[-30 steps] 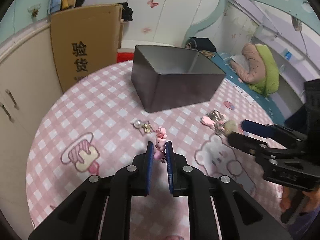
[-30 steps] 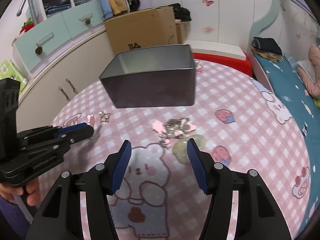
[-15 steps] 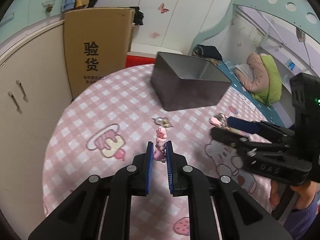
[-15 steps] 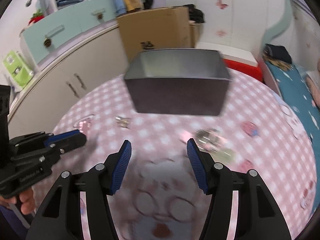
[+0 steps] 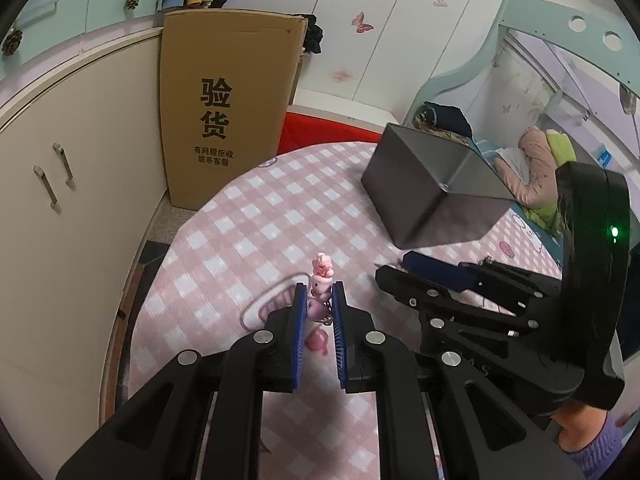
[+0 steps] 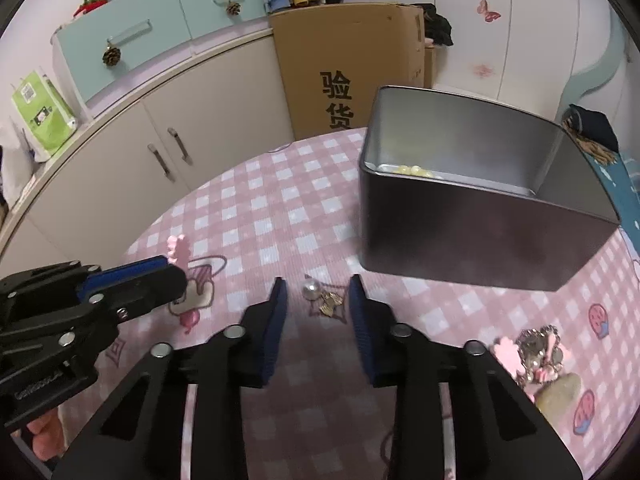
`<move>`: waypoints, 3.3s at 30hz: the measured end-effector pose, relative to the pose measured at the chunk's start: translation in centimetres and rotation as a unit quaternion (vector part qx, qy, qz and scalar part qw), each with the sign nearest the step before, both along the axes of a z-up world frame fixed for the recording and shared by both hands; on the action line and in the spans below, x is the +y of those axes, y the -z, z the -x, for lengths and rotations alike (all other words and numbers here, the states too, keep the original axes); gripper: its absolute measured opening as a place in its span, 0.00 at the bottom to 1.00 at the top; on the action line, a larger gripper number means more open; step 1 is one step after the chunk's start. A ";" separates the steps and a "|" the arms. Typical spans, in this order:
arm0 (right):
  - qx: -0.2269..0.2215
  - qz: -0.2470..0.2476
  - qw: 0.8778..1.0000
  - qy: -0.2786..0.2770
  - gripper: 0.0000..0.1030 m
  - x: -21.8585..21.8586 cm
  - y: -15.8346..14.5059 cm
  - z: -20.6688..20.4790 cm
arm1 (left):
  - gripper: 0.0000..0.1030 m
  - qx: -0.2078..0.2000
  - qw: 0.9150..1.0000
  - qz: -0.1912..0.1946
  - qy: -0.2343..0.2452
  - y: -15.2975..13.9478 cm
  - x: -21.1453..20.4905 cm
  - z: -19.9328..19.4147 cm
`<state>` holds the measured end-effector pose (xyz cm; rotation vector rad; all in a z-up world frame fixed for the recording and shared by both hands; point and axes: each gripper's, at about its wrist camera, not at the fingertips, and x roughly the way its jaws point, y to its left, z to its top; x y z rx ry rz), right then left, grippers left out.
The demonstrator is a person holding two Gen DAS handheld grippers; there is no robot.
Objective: Organize jewelry
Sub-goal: 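Carry both items into the grey box and open both tools, then move the left tool to the pink charm cluster while the right grasps the jade pendant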
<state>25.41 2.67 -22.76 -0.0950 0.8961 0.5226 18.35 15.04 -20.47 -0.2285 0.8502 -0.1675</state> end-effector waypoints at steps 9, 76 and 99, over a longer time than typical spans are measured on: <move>-0.005 0.012 1.000 -0.001 0.12 0.0 -0.1 0.1 | 0.11 -0.002 1.000 0.011 0.011 -0.1 -0.1 -0.5; 0.036 -0.130 0.986 0.101 0.14 -14.6 -7.0 -5.9 | 0.51 -0.009 0.995 0.003 0.098 -6.8 -10.1 -9.4; 0.007 0.018 0.993 0.112 0.59 -16.4 -0.3 2.7 | 0.64 -0.029 0.998 -0.026 0.042 -3.1 -10.1 -0.3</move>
